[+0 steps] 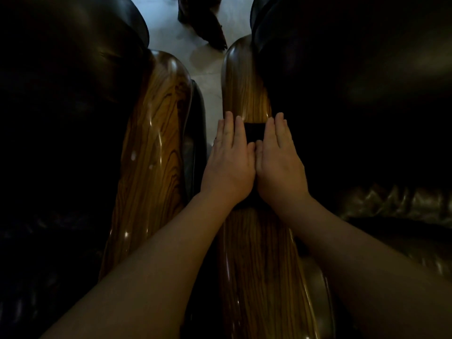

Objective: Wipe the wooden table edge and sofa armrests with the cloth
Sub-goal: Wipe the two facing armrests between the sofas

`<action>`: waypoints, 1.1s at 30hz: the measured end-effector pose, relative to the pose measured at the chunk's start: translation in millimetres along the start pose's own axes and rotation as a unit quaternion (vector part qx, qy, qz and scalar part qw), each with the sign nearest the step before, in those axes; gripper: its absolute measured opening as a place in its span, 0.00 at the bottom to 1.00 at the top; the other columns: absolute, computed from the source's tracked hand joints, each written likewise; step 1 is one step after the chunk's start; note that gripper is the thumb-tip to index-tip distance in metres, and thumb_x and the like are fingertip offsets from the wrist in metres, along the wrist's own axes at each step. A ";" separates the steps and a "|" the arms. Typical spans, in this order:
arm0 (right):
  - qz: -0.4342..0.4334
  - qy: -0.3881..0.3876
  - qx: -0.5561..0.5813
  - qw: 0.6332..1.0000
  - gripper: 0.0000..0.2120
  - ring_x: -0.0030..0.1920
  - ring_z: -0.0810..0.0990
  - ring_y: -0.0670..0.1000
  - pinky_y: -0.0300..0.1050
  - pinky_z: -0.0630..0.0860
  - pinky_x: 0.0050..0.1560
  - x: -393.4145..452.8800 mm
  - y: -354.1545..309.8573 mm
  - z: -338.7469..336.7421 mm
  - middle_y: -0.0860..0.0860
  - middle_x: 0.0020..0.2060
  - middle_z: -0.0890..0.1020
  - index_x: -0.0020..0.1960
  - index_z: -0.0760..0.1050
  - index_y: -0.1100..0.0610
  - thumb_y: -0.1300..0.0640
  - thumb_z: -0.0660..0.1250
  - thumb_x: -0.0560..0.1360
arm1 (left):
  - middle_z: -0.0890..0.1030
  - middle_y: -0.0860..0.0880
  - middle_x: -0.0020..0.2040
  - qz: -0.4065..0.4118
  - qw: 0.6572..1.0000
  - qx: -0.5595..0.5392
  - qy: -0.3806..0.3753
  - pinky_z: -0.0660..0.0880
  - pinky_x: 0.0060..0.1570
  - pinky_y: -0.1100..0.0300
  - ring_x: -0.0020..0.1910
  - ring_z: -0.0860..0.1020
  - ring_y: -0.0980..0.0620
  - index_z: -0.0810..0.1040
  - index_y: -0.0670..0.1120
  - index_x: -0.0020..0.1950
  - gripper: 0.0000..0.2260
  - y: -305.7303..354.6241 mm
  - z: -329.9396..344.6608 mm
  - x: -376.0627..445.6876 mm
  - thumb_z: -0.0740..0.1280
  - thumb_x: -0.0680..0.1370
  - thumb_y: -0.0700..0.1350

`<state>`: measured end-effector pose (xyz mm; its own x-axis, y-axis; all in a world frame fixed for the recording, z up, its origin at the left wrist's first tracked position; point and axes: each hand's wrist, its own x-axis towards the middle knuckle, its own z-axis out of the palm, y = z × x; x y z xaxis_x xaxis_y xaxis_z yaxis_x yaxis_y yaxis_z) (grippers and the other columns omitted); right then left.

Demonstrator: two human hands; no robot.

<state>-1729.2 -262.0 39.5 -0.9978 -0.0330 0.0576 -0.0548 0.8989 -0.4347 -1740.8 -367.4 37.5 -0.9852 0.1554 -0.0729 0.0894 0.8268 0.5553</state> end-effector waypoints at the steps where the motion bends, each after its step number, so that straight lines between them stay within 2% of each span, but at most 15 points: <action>1: 0.002 0.005 0.010 1.000 0.25 0.77 0.47 0.55 0.46 0.50 0.75 5.9 -0.8 0.2 0.62 0.76 0.50 0.75 0.48 0.65 0.56 0.49 0.82 | 0.39 0.47 0.78 -0.001 1.000 -0.004 -0.002 0.43 0.73 0.53 0.75 0.38 0.53 0.41 0.46 0.76 0.26 -1.5 -1.0 6.0 0.46 0.82 0.52; 7: 0.001 0.011 0.014 1.000 0.25 0.76 0.50 0.56 0.48 0.54 0.75 30.5 -6.0 -3.3 0.64 0.76 0.52 0.75 0.50 0.67 0.57 0.51 0.82 | 0.39 0.47 0.78 -0.004 0.999 -0.047 -0.016 0.41 0.71 0.57 0.74 0.38 0.54 0.41 0.45 0.76 0.26 -6.0 -6.1 35.5 0.47 0.83 0.52; 11: -0.018 -0.043 -0.077 0.996 0.25 0.76 0.43 0.59 0.50 0.47 0.75 39.7 -1.6 -1.7 0.66 0.75 0.46 0.75 0.46 0.68 0.58 0.45 0.82 | 0.38 0.47 0.78 0.000 0.999 -0.042 -0.028 0.40 0.70 0.57 0.74 0.38 0.53 0.40 0.45 0.76 0.26 -9.3 -8.2 45.0 0.46 0.82 0.52; 14: -0.015 -0.056 -0.095 0.994 0.25 0.76 0.43 0.60 0.51 0.45 0.75 40.7 -4.1 -4.9 0.65 0.76 0.46 0.75 0.46 0.67 0.58 0.45 0.82 | 0.38 0.46 0.77 -0.001 0.999 -0.032 -0.032 0.40 0.70 0.58 0.75 0.38 0.52 0.40 0.44 0.76 0.26 -9.0 -9.4 46.1 0.46 0.82 0.52; 19: -0.078 -0.036 -0.138 0.987 0.19 0.75 0.47 0.66 0.58 0.50 0.74 29.7 -2.0 -3.9 0.69 0.74 0.52 0.70 0.62 0.66 0.61 0.49 0.81 | 0.38 0.46 0.77 -0.018 0.999 -0.023 -0.031 0.39 0.68 0.59 0.75 0.38 0.52 0.40 0.45 0.76 0.26 -4.8 -8.7 34.9 0.46 0.83 0.52; 21: -0.069 -0.029 -0.116 0.990 0.20 0.75 0.48 0.66 0.59 0.52 0.74 19.6 -2.7 -2.4 0.70 0.74 0.52 0.70 0.61 0.68 0.61 0.48 0.81 | 0.38 0.46 0.77 -0.019 0.999 -0.013 -0.024 0.39 0.68 0.59 0.75 0.38 0.52 0.40 0.45 0.76 0.26 -3.8 -6.4 23.4 0.46 0.83 0.53; 24: -0.055 0.007 -0.062 0.997 0.19 0.73 0.55 0.67 0.60 0.61 0.71 -1.1 -4.4 -3.4 0.72 0.72 0.57 0.68 0.62 0.73 0.63 0.55 0.80 | 0.39 0.46 0.78 -0.020 1.000 0.008 -0.009 0.39 0.68 0.59 0.75 0.39 0.52 0.40 0.46 0.76 0.26 -0.6 -1.4 1.8 0.46 0.82 0.53; 27: -0.076 -0.021 -0.084 0.993 0.18 0.74 0.51 0.67 0.60 0.60 0.72 -22.3 -0.6 -3.5 0.72 0.72 0.55 0.68 0.63 0.72 0.63 0.53 0.81 | 0.39 0.46 0.78 -0.021 0.999 0.036 0.006 0.39 0.69 0.58 0.75 0.39 0.52 0.40 0.46 0.76 0.26 2.6 2.7 -20.2 0.45 0.82 0.53; 29: -0.074 -0.047 -0.096 0.991 0.20 0.75 0.47 0.66 0.58 0.56 0.73 -35.7 3.3 -2.9 0.70 0.73 0.52 0.70 0.60 0.69 0.61 0.47 0.81 | 0.40 0.45 0.78 -0.017 0.998 0.053 0.016 0.40 0.71 0.56 0.75 0.40 0.51 0.41 0.46 0.76 0.26 4.9 5.7 -36.3 0.45 0.82 0.53; 31: -0.049 -0.080 -0.098 0.991 0.25 0.76 0.41 0.61 0.53 0.50 0.75 -49.9 4.9 -4.5 0.66 0.75 0.46 0.75 0.52 0.66 0.57 0.37 0.81 | 0.42 0.44 0.78 -0.015 0.997 0.074 0.026 0.42 0.72 0.53 0.76 0.40 0.50 0.42 0.45 0.76 0.25 7.7 8.6 -52.8 0.44 0.82 0.53; 33: -0.012 -0.069 -0.057 0.996 0.26 0.76 0.42 0.57 0.53 0.50 0.75 -64.4 4.6 -7.2 0.63 0.76 0.45 0.76 0.46 0.64 0.54 0.39 0.81 | 0.44 0.44 0.78 -0.017 0.995 0.091 0.036 0.43 0.73 0.51 0.76 0.41 0.50 0.42 0.45 0.76 0.25 11.4 11.7 -70.1 0.43 0.82 0.53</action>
<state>-1664.9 -252.6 40.2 -0.9925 -0.1065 -0.0603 -0.0810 0.9406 -0.3297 -1669.1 -362.6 39.2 -0.9954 0.0916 -0.0269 0.0737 0.9162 0.3940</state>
